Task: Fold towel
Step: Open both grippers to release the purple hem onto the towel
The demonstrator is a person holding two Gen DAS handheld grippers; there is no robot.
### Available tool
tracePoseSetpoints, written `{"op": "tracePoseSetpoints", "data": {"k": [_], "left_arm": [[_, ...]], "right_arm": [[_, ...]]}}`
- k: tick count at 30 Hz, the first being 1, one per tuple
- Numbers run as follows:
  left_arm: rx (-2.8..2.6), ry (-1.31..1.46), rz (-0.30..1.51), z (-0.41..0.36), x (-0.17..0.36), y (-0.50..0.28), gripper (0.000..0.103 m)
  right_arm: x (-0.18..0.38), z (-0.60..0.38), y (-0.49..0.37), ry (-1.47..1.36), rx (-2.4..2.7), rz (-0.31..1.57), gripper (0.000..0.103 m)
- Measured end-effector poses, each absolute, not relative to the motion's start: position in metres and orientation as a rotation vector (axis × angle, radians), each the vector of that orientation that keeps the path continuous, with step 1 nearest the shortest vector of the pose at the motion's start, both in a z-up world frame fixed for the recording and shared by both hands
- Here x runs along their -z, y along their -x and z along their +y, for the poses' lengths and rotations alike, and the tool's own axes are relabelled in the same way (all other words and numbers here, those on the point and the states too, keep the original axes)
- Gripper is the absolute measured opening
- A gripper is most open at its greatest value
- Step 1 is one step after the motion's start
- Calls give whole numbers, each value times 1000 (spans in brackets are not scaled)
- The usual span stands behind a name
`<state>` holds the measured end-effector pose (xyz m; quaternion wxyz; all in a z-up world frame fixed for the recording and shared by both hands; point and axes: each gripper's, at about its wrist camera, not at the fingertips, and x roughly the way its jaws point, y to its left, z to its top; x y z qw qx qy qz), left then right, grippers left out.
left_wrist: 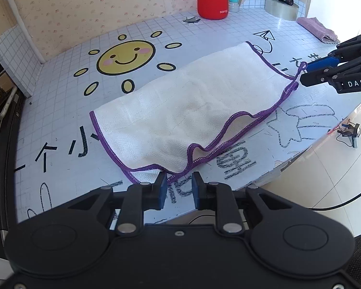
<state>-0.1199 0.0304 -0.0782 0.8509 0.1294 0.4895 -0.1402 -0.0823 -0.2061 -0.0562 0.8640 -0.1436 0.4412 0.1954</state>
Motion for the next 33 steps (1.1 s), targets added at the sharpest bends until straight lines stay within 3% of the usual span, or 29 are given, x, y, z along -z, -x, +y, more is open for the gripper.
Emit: {"op": "tracePoseSetpoints", "data": {"k": [5, 26, 33], "left_arm": [[302, -296, 1034, 31, 78, 123, 28], [315, -278, 978, 27, 51, 125, 28], [306, -277, 955, 14, 50, 95, 34]], "right_arm": [[58, -202, 83, 305, -425, 916, 35], [59, -204, 75, 168, -435, 950, 37], [64, -200, 68, 117, -417, 978, 37]]}}
